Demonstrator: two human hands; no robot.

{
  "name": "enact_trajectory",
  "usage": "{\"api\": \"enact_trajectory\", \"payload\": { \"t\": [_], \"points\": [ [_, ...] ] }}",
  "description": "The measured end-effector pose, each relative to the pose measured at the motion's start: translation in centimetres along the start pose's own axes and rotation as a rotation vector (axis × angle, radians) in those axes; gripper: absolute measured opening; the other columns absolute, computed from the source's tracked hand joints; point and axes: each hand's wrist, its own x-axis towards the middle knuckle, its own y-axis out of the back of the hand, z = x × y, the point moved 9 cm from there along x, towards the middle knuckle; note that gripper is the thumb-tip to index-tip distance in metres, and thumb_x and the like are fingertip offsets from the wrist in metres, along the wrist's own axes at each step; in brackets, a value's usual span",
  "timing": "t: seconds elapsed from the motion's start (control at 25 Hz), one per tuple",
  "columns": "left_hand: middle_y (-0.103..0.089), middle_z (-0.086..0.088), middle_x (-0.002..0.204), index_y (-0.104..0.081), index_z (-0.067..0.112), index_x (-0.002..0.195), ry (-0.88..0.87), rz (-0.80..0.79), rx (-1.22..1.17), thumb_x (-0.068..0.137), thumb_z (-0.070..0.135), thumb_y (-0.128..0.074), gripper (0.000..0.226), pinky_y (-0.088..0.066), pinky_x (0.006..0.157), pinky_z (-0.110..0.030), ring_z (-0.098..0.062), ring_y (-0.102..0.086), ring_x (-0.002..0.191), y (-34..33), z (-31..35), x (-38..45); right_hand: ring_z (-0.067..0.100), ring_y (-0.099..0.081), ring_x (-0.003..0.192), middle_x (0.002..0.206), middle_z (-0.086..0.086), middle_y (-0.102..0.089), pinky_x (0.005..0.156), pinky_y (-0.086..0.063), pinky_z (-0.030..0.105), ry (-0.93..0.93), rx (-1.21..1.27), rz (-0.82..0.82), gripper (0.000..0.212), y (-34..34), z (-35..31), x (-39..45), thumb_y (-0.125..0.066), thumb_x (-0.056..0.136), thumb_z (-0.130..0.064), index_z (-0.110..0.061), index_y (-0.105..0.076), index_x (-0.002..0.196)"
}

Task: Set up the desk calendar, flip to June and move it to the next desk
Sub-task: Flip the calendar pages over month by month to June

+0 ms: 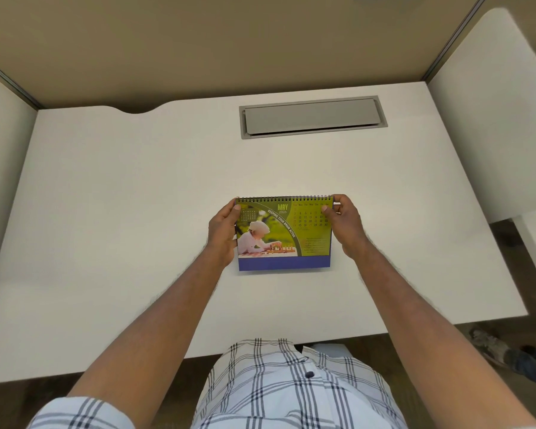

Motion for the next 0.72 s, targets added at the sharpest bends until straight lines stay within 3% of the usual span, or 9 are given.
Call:
{"api": "enact_trajectory", "payload": {
  "t": [0.08, 0.24, 0.44, 0.72],
  "points": [
    [-0.072, -0.004, 0.123, -0.061, 0.027, 0.134, -0.015, 0.014, 0.083, 0.102, 0.032, -0.057, 0.033, -0.047, 0.1, -0.052, -0.027, -0.063, 0.116, 0.3, 0.3, 0.2, 0.007, -0.066, 0.084, 0.099, 0.0, -0.066, 0.056, -0.05, 0.01, 0.011, 0.001, 0.01, 0.019, -0.1, 0.0, 0.0, -0.058, 0.103, -0.015, -0.02, -0.059, 0.121],
    [-0.076, -0.008, 0.109, -0.065, 0.022, 0.122, -0.103, 0.074, 0.224, 0.102, 0.031, -0.058, 0.024, -0.058, 0.076, -0.036, -0.021, -0.07, 0.09, 0.8, 1.6, 0.6, 0.007, -0.066, 0.084, 0.101, -0.001, -0.065, 0.053, -0.048, 0.007, 0.013, -0.002, 0.038, 0.018, -0.2, 0.1, -0.1, -0.059, 0.102, -0.015, -0.022, -0.059, 0.119],
    [-0.079, -0.006, 0.1, -0.075, 0.023, 0.115, -0.232, 0.102, 0.315, 0.097, 0.03, -0.065, 0.022, -0.062, 0.084, -0.05, -0.029, -0.075, 0.095, 1.3, 2.6, 0.8, 0.007, -0.067, 0.085, 0.101, -0.001, -0.067, 0.056, -0.05, 0.01, 0.006, 0.004, 0.078, 0.02, 0.0, 0.1, 0.1, -0.06, 0.101, -0.013, -0.02, -0.061, 0.121],
    [-0.077, 0.004, 0.091, -0.077, 0.018, 0.111, -0.242, 0.146, 0.318, 0.093, 0.028, -0.07, 0.022, -0.06, 0.082, -0.038, -0.018, -0.072, 0.089, 1.6, 2.6, 0.7, 0.009, -0.069, 0.083, 0.096, -0.004, -0.068, 0.062, -0.052, 0.016, 0.007, 0.037, 0.09, 0.02, 0.2, 0.2, 0.0, -0.061, 0.1, -0.012, -0.025, -0.062, 0.115]
  ]
}}
